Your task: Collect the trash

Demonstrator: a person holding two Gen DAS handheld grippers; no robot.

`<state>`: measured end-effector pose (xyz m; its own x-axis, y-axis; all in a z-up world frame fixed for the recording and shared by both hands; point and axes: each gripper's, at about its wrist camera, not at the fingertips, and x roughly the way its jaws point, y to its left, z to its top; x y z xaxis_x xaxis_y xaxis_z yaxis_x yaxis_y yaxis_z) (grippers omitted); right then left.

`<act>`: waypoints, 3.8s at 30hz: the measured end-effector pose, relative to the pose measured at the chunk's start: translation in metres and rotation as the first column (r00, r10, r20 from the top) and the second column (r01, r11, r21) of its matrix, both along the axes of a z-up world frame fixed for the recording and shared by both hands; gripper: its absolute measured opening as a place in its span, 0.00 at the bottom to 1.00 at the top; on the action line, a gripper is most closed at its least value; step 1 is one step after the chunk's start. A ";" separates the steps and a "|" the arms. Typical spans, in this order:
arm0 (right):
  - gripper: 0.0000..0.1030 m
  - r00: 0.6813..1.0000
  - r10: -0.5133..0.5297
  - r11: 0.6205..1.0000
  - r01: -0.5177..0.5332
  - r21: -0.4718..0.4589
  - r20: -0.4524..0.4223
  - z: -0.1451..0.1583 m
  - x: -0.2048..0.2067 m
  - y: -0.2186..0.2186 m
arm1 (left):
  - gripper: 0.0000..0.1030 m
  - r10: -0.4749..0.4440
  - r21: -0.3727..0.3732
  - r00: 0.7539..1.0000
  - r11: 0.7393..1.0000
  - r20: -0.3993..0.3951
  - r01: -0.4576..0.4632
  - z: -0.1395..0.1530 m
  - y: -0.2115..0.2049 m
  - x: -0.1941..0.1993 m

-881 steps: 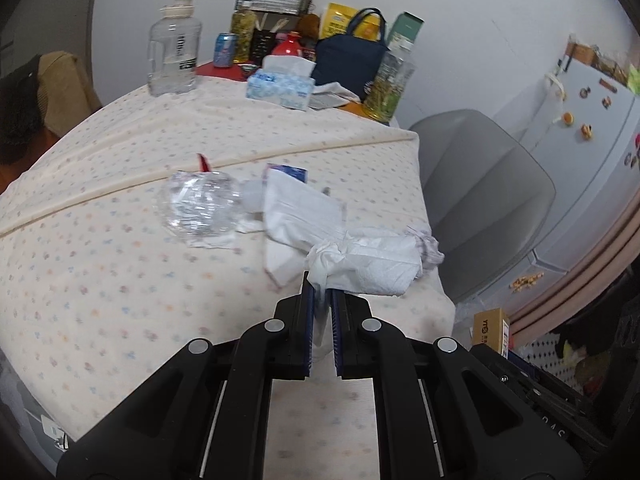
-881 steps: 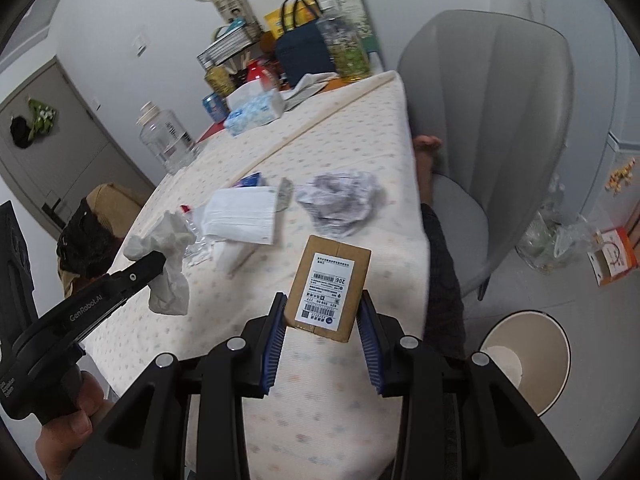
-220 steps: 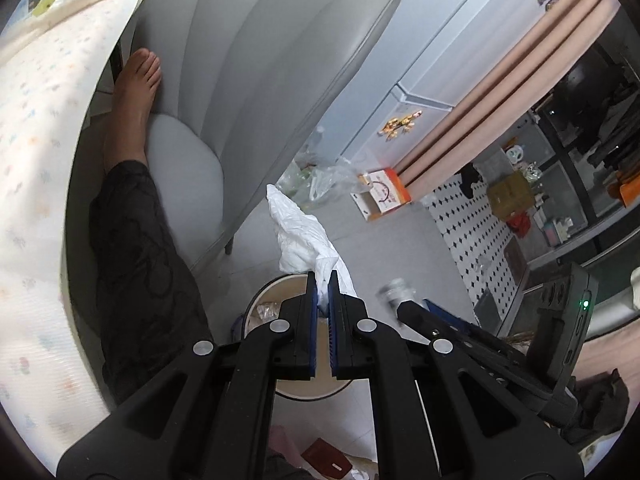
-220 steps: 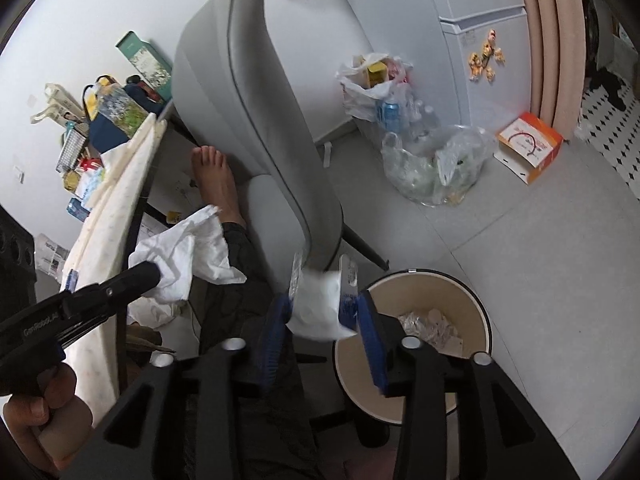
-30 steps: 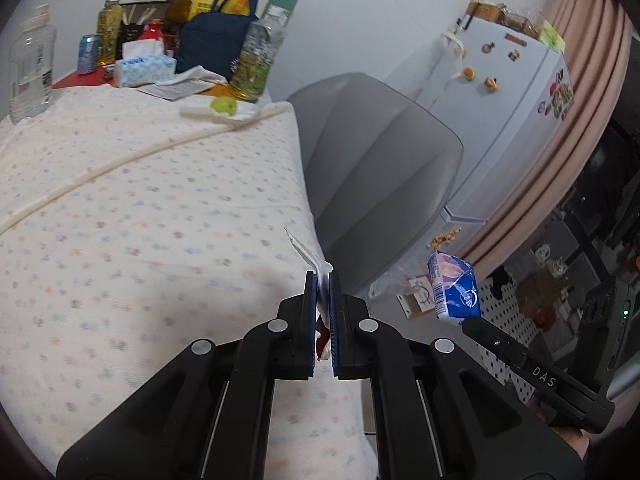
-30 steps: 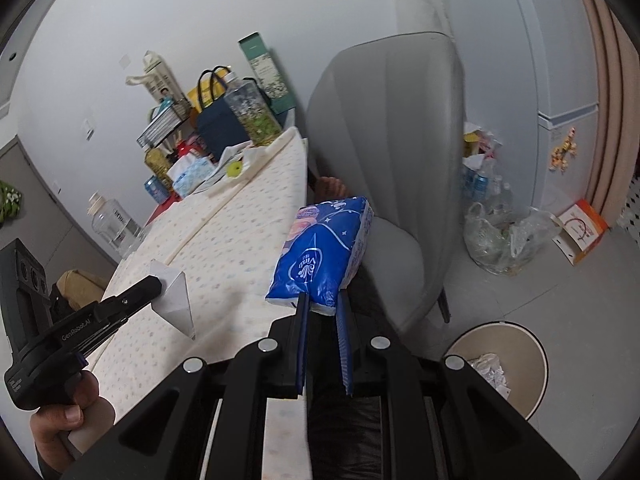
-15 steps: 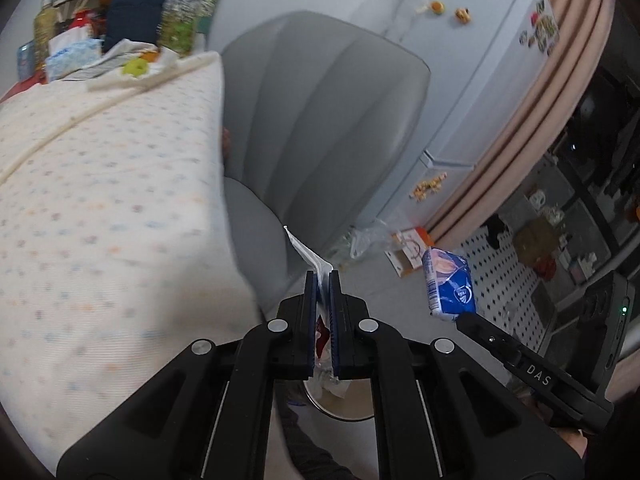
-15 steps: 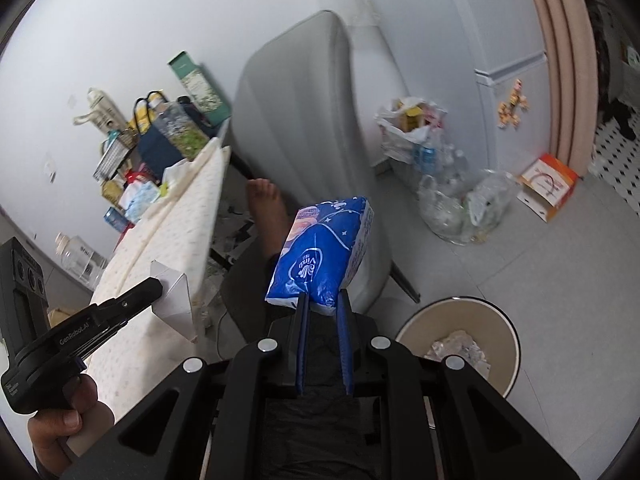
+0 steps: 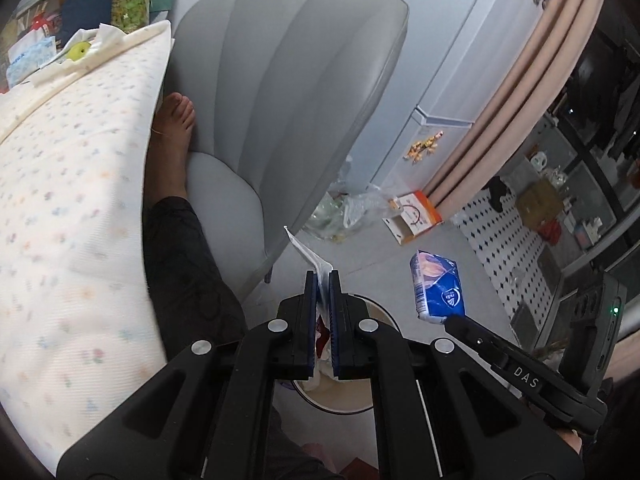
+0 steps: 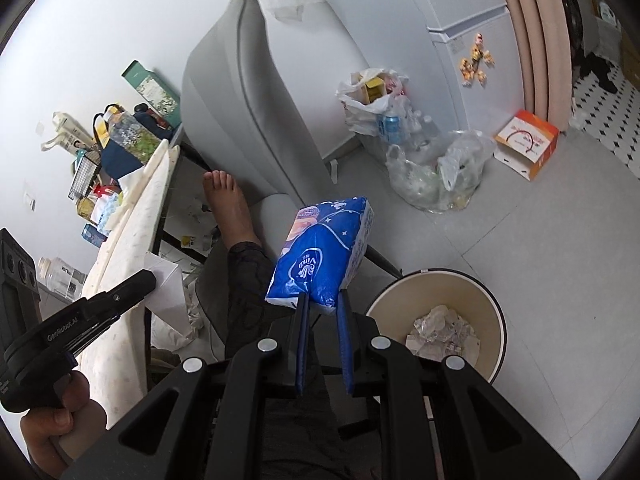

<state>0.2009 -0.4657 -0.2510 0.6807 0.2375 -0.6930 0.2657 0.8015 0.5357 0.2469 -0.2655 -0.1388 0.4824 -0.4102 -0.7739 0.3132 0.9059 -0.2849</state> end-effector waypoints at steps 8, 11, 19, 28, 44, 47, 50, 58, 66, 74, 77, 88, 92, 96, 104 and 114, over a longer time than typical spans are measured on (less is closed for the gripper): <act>0.55 1.000 -0.027 0.999 0.028 0.045 -0.011 -0.008 -0.003 -0.012 | 0.06 -0.013 0.004 1.000 1.000 -0.015 0.013 -0.005 -0.001 0.002; 0.55 0.999 -0.050 0.997 0.051 0.058 -0.013 -0.008 -0.008 -0.020 | 0.06 -0.028 0.004 0.999 1.000 -0.026 0.028 -0.008 -0.005 0.001; 0.56 0.994 -0.114 0.992 0.114 0.052 -0.003 -0.002 -0.028 -0.046 | 0.06 -0.110 -0.010 0.990 0.994 -0.086 0.110 -0.029 -0.040 0.001; 0.57 0.981 -0.193 0.979 0.193 0.063 -0.009 -0.003 -0.052 -0.080 | 0.73 -0.197 -0.063 0.970 0.980 -0.142 0.190 -0.047 -0.078 -0.004; 0.83 0.986 -0.154 0.988 0.153 0.027 0.066 0.044 -0.048 -0.049 | 0.90 -0.101 -0.094 0.994 0.991 -0.049 0.096 0.003 -0.025 -0.013; 0.90 0.983 -0.169 0.985 0.170 -0.002 0.071 0.061 -0.047 -0.040 | 0.92 -0.072 -0.105 0.997 0.992 -0.024 0.069 0.020 -0.007 -0.014; 0.91 0.983 -0.170 0.984 0.173 -0.040 0.072 0.081 -0.047 -0.025 | 0.93 -0.045 -0.113 0.999 0.993 0.003 0.045 0.040 0.013 -0.017; 0.93 0.982 -0.175 0.965 0.184 -0.187 0.066 0.135 -0.051 0.020 | 0.93 0.037 -0.124 0.997 0.992 0.071 -0.028 0.088 0.065 -0.034; 0.93 0.987 -0.100 0.958 0.131 -0.255 0.129 0.186 -0.064 0.077 | 0.94 0.132 -0.146 0.979 0.983 0.152 -0.110 0.128 0.125 -0.059; 0.93 0.986 -0.016 0.955 0.064 -0.291 0.164 0.217 -0.077 0.127 | 0.94 0.147 -0.118 0.966 0.985 0.212 -0.124 0.152 0.164 -0.086; 0.93 0.988 0.006 0.948 0.044 -0.316 0.157 0.224 -0.083 0.141 | 0.94 0.163 -0.106 0.960 0.984 0.228 -0.142 0.158 0.179 -0.098; 0.93 0.977 0.068 0.935 0.008 -0.354 0.203 0.252 -0.123 0.182 | 0.94 0.214 -0.097 0.928 0.976 0.305 -0.193 0.184 0.228 -0.152; 0.93 0.971 0.090 0.926 0.000 -0.376 0.223 0.261 -0.138 0.196 | 0.94 0.224 -0.086 0.920 0.974 0.321 -0.207 0.191 0.241 -0.173; 0.93 0.963 0.116 0.914 -0.007 -0.406 0.245 0.266 -0.156 0.206 | 0.94 0.268 -0.095 0.901 0.963 0.341 -0.250 0.196 0.256 -0.198; 0.93 0.952 0.181 0.906 -0.063 -0.418 0.249 0.269 -0.168 0.233 | 0.94 0.317 -0.086 0.881 0.948 0.352 -0.307 0.191 0.286 -0.238; 0.93 0.936 0.226 0.896 -0.091 -0.434 0.271 0.277 -0.184 0.249 | 0.94 0.346 -0.081 0.860 0.936 0.374 -0.342 0.195 0.307 -0.256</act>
<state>0.0173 -0.2164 0.0256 0.8516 0.1028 -0.5141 -0.0070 0.9827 0.1848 -0.0089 0.0416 0.0562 0.8481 -0.1719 -0.5011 0.0677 0.9733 -0.2194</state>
